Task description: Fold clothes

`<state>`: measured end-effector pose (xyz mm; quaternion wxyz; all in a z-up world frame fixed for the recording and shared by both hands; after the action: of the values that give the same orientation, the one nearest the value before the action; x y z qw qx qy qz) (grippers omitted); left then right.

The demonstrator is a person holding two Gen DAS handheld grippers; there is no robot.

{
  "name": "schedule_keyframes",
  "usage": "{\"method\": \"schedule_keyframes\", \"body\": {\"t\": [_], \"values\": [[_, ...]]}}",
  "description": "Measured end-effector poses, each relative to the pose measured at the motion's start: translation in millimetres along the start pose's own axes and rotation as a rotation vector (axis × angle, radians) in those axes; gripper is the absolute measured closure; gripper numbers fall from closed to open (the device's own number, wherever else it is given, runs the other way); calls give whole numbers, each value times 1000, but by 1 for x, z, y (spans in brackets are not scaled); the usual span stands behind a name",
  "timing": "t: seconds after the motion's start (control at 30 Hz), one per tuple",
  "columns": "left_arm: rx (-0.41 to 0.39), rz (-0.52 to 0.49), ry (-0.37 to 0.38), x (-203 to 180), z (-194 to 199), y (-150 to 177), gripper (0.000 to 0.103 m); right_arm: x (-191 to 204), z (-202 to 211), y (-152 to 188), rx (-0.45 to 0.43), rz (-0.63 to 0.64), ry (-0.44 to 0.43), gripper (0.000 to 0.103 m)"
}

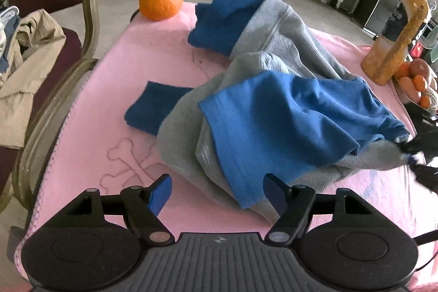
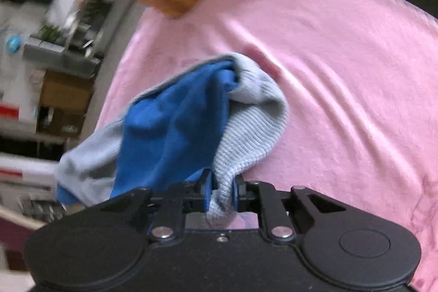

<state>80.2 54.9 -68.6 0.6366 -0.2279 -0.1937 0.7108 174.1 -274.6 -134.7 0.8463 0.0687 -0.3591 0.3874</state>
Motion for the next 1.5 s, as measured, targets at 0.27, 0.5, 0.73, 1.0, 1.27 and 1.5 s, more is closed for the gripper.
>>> {"method": "schedule_keyframes", "body": {"t": [0.27,0.5,0.73,1.0,1.27,1.5], "values": [[-107,63,98,13,45,5,30,-22,103,-10,-215,70,-66,99],[26,123,115,8,20,40,32,-83,123,-12,-176,-3,90,88],[63,243,207,1,-5,48,36,-78,129,-14,-162,17,30,67],[81,263,222,-14,-36,49,36,-62,123,-2,-126,87,6,65],[-5,240,161,-22,-54,33,62,-44,115,3,-112,144,-17,63],[-9,232,194,-29,-53,23,85,-43,114,-4,-134,131,-29,60]]}}
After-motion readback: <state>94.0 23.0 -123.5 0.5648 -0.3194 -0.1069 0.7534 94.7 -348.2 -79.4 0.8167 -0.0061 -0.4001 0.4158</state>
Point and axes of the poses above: each gripper's, at about its wrist camera, not at the fingertips, and z roughly against the way its jaws point, x to its left, y to its underside, the point moved 7 cm from there along -z, roughly the way its jaws point, and after that the axes turned 4 degrees about -z, right-handed, at the moved point
